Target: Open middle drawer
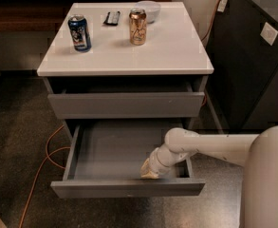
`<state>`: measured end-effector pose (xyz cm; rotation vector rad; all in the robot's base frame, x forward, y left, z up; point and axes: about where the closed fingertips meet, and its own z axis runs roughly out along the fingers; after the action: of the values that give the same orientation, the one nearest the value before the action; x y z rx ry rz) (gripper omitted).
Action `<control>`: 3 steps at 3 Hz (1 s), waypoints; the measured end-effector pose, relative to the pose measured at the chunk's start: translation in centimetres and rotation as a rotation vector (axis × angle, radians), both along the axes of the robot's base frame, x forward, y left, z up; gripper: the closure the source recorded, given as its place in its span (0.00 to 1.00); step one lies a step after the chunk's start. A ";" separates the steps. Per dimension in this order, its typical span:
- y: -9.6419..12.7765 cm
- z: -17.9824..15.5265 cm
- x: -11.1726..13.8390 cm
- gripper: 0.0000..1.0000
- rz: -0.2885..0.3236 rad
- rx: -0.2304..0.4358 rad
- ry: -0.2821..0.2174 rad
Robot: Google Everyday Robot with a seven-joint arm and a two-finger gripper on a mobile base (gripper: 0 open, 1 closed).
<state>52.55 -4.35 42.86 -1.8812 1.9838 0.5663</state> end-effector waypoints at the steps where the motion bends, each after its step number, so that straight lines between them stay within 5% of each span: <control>1: -0.1 0.3 -0.5 1.00 0.003 0.015 -0.005; 3: -1.0 3.3 1.6 1.00 0.001 -0.005 -0.076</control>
Offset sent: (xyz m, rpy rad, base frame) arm 0.0172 -0.0144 0.0341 -0.0048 -0.0785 -0.0059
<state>54.12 -5.38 46.12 -1.8786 1.9381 0.4832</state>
